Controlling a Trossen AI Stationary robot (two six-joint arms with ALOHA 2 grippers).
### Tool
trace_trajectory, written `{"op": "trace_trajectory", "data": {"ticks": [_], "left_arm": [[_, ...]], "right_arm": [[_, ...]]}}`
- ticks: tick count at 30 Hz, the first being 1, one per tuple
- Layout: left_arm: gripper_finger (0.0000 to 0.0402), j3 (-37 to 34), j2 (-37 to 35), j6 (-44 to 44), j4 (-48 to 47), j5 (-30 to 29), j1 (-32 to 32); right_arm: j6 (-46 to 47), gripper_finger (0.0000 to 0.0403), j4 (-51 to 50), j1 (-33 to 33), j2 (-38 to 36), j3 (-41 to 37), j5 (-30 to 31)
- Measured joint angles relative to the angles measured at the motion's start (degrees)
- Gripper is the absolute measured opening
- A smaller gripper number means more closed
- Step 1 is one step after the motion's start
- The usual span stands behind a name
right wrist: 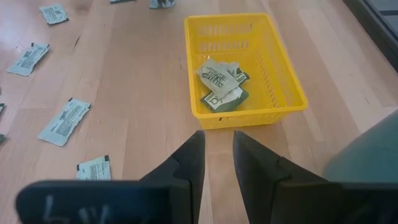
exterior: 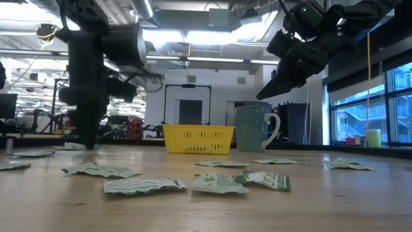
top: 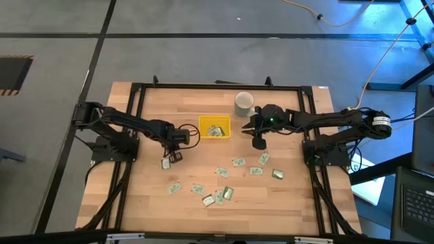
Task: Pick and place Stevia / Truvia into bins
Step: Put the top left truvia tea packet into the yellow bin
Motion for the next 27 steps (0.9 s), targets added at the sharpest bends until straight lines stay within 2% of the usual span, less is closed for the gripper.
{"op": "trace_trajectory", "data": {"ticks": [4, 7, 10, 12, 15, 17, 27], "left_arm": [[0.0003, 3.94, -2.03, 3.69, 0.56, -1.3, 0.02], [0.0005, 6.63, -2.23, 9.26, 2.62, -6.1, -0.03], [0.0004, 8.63, -2.31, 14.25, 9.18, -11.64, 0.18], [0.0003, 9.01, -2.31, 17.87, 15.77, -12.51, 0.69], [0.0004, 9.11, -2.33, 21.62, 25.41, -10.64, 2.33], [0.0007, 9.11, -2.34, 23.65, 28.6, -8.36, 3.82], [0.0006, 9.11, 2.36, 25.59, 30.63, -2.89, 9.66]], "right_arm": [[-0.2, 0.0087, 0.0, -0.01, 0.0, 0.0, 0.0], [-0.22, 0.0087, 0.0, 0.01, 0.0, 0.0, 0.0], [-0.89, 0.0087, 0.0, 0.01, 0.0, 0.0, 0.0], [-1.39, 0.0087, 0.0, 0.0, 0.0, 0.0, 0.02], [-1.49, 0.0087, 0.0, 0.0, 0.0, 0.0, 0.02], [-1.49, 0.0087, 0.0, -0.01, 0.0, 0.0, 0.02], [-1.51, 0.0087, -0.02, 0.01, 0.0, 0.02, 0.0]]}}
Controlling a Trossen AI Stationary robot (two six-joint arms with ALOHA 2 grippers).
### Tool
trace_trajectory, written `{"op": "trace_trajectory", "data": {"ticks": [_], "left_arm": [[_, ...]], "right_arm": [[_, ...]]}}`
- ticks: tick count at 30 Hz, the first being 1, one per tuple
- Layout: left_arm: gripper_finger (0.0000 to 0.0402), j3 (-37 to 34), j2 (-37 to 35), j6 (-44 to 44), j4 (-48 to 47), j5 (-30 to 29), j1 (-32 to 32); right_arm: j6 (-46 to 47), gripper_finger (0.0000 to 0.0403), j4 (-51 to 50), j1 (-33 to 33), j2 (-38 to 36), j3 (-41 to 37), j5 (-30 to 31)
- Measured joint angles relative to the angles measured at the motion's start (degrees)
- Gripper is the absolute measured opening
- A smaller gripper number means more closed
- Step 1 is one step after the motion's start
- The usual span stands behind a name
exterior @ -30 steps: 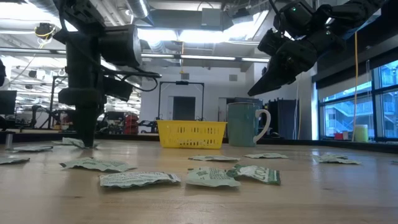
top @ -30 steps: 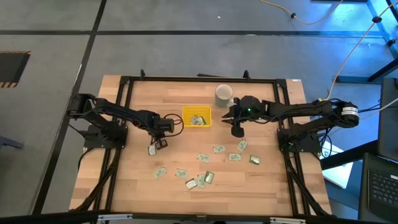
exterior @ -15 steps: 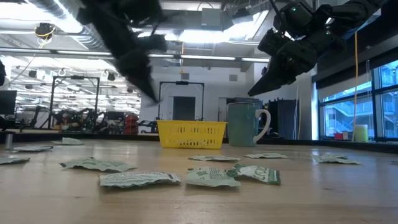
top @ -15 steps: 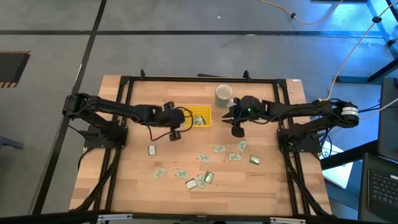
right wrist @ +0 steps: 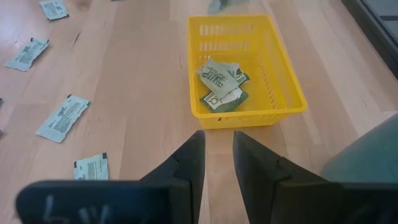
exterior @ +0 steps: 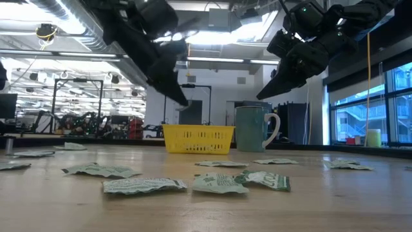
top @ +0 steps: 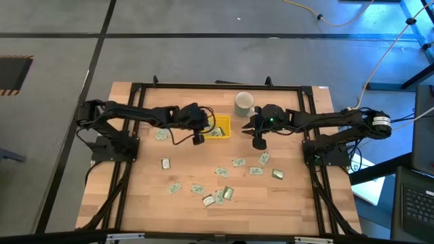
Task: Pick and place Stevia / Truvia into bins
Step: Put the top left truvia tea packet into the yellow bin, then put the top left stevia tea packet into the yellow bin
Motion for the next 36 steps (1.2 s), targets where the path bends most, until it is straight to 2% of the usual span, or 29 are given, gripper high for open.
{"op": "trace_trajectory", "data": {"ticks": [7, 17, 28, 36], "left_arm": [[0.0006, 0.01, 4.69, 0.02, 0.1, 0.94, 1.73], [0.0008, 0.02, 6.96, 0.04, -0.09, 1.12, 2.04], [0.0031, 0.02, 6.71, 0.04, -0.68, -1.72, 2.0], [0.0062, 0.02, 0.74, 0.34, -3.94, -1.96, 1.93]], "right_arm": [[-0.02, 0.0087, 0.02, -0.02, 0.0, 0.0, 0.0], [-0.02, 0.0087, 0.02, 0.0, 0.0, 0.0, 0.02], [-0.02, 0.0087, 0.02, 0.0, 0.0, 0.02, 0.0], [-0.02, 0.0087, -0.1, 0.0, 0.01, 0.02, 0.01]]}}
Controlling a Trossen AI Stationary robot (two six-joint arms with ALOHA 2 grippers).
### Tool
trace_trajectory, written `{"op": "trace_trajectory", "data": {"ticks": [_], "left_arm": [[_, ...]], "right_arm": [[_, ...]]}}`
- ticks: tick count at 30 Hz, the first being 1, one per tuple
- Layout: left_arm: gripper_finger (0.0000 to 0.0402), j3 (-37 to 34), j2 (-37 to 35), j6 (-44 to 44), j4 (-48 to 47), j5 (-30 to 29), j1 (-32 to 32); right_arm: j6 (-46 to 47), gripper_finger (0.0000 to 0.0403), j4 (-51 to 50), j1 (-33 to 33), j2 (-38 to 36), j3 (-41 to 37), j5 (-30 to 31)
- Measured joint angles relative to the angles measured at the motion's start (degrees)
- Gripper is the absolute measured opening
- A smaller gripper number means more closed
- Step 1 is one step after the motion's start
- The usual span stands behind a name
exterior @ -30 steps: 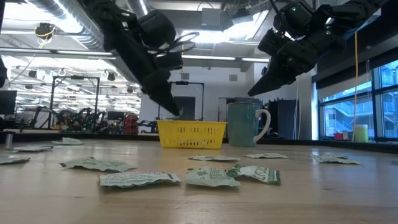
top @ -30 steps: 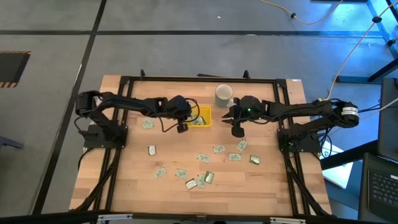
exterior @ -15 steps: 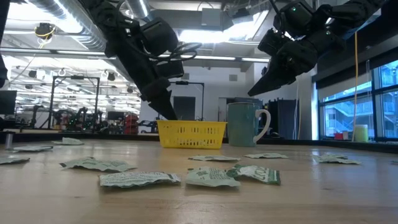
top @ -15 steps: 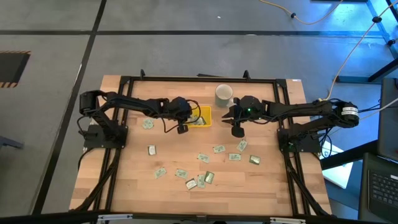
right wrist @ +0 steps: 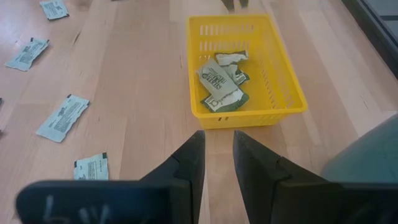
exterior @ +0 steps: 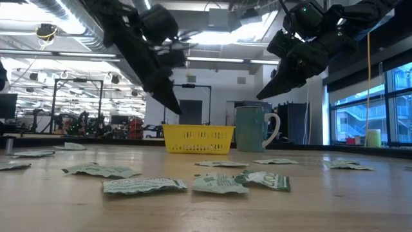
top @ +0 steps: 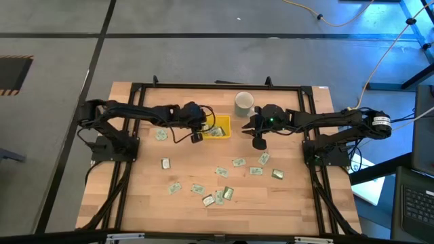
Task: Pick and place Stevia / Truvia into bins
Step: Put the top left stevia tea packet into the yellow bin
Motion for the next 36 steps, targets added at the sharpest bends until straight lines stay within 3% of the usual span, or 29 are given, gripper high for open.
{"op": "trace_trajectory", "data": {"ticks": [5, 9, 17, 36], "left_arm": [[0.0066, 0.0, -6.85, -5.44, -12.26, -1.82, 0.0], [0.0063, 0.0, -10.9, -15.67, -23.61, -4.02, 0.0], [0.0064, 0.0, -12.12, -33.08, -40.04, -13.37, -0.42], [0.0045, -10.23, -11.19, -42.49, -40.51, -7.92, -0.44]], "right_arm": [[0.0, 0.0087, -0.55, 0.0, 0.01, 0.0, -0.01], [0.01, 0.0087, -0.91, -0.02, 0.01, 0.0, 0.0], [0.0, 0.0087, -0.97, -0.01, 0.01, 0.0, 0.0], [0.02, 0.0087, -1.38, -0.01, 0.01, 0.0, -0.01]]}}
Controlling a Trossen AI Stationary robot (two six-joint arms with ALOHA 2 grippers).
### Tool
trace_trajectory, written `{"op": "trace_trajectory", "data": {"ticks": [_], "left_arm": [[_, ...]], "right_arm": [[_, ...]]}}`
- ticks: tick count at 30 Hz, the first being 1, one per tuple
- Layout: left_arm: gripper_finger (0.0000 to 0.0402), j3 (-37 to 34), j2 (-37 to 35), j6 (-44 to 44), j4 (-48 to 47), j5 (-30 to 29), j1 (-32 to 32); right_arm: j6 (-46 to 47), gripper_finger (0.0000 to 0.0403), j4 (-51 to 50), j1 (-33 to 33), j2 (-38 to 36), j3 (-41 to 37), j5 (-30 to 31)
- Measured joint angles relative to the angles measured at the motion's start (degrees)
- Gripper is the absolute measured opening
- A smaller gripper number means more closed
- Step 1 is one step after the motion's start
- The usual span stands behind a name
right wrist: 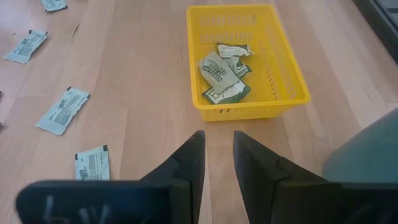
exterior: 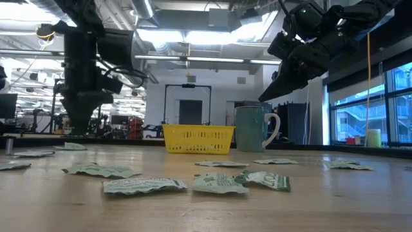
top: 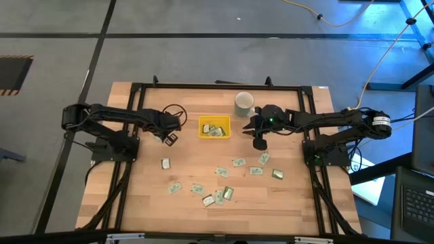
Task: Pick and place Stevia / Truvia into bins
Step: Put the top left stevia tea packet into the yellow bin
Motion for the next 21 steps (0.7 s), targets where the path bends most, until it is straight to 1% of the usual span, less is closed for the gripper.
{"op": "trace_trajectory", "data": {"ticks": [7, 13, 21], "left_arm": [[0.0045, -2.43, 0.0, -0.49, 2.93, 0.05, 0.0], [0.0045, -4.2, 0.0, -0.45, 5.46, 3.22, 0.0], [0.0046, -4.78, 0.0, -0.43, 5.97, 2.04, 0.22]], "right_arm": [[0.0, 0.0087, 0.0, -0.01, 0.0, 0.0, 0.02], [0.0, 0.0087, 0.0, -0.01, 0.0, 0.0, 0.0], [0.0, 0.0087, 0.01, 0.01, 0.0, 0.0, 0.0]]}}
